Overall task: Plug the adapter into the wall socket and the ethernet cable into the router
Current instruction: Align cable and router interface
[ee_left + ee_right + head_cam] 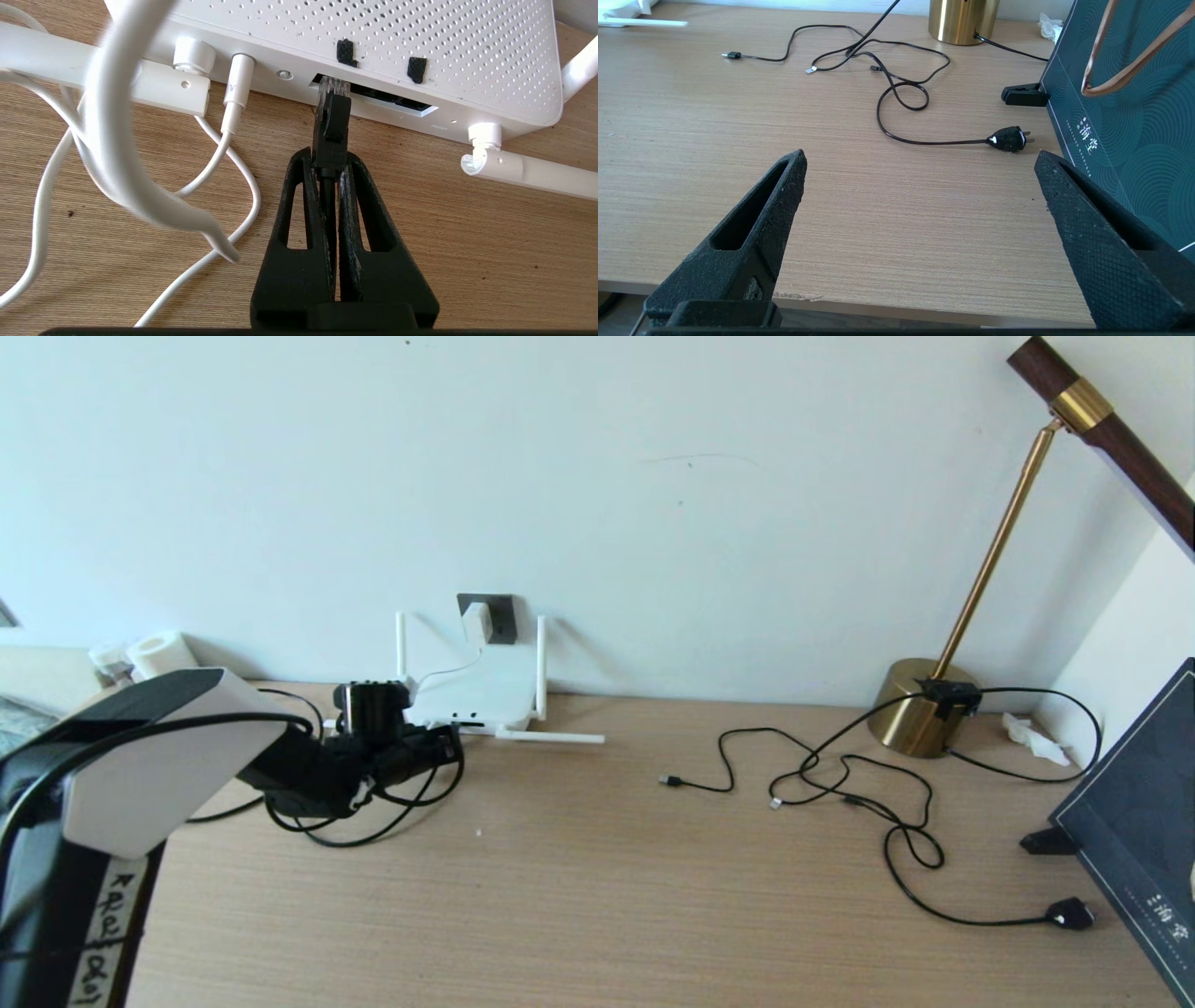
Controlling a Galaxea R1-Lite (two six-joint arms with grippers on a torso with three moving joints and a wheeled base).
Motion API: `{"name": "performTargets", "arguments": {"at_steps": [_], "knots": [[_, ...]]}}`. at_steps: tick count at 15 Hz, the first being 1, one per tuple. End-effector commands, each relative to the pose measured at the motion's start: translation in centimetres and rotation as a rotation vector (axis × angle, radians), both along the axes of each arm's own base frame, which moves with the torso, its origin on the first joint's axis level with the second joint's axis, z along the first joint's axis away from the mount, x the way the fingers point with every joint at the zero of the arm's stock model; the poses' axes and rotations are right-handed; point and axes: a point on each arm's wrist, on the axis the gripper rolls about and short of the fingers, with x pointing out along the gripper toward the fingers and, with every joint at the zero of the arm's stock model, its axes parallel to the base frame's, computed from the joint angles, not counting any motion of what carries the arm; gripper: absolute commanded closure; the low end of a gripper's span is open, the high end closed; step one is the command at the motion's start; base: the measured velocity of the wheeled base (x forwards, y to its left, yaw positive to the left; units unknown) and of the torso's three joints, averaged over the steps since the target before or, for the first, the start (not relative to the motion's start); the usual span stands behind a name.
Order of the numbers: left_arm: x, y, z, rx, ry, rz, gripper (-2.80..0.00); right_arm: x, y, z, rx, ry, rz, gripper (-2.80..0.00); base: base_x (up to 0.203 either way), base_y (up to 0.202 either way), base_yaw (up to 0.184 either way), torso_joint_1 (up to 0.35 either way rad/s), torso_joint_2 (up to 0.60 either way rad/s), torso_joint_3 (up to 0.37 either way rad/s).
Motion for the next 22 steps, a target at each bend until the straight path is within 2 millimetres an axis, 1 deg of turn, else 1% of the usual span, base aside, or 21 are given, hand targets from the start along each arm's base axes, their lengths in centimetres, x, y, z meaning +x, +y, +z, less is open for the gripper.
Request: {"name": "performTargets", "arguments": {"at_steps": [1, 7, 11, 22], "knots": [[0.0, 0.1, 0.3, -0.003, -0.01, 0.003, 0.0, 0.0, 0.0, 0.0, 0.001, 0.0, 0.0, -2.8, 0.0, 0.0, 0.0, 0.0, 0.0, 0.0], [0.1, 0.2, -0.1, -0.002, -0.003, 0.005, 0.0, 0.0, 0.0, 0.0, 0.001, 0.0, 0.0, -2.8, 0.0, 0.0, 0.0, 0.0, 0.0, 0.0], [0.2, 0.6, -0.4, 0.002, 0.002, 0.013, 0.0, 0.0, 0.0, 0.0, 0.001, 0.0, 0.001, -2.8, 0.0, 0.0, 0.0, 0.0, 0.0, 0.0], [0.3, 0.5, -0.9, 0.002, 0.01, 0.01, 0.0, 0.0, 0.0, 0.0, 0.0, 0.0, 0.0, -2.8, 0.0, 0.0, 0.0, 0.0, 0.0, 0.0]]}}
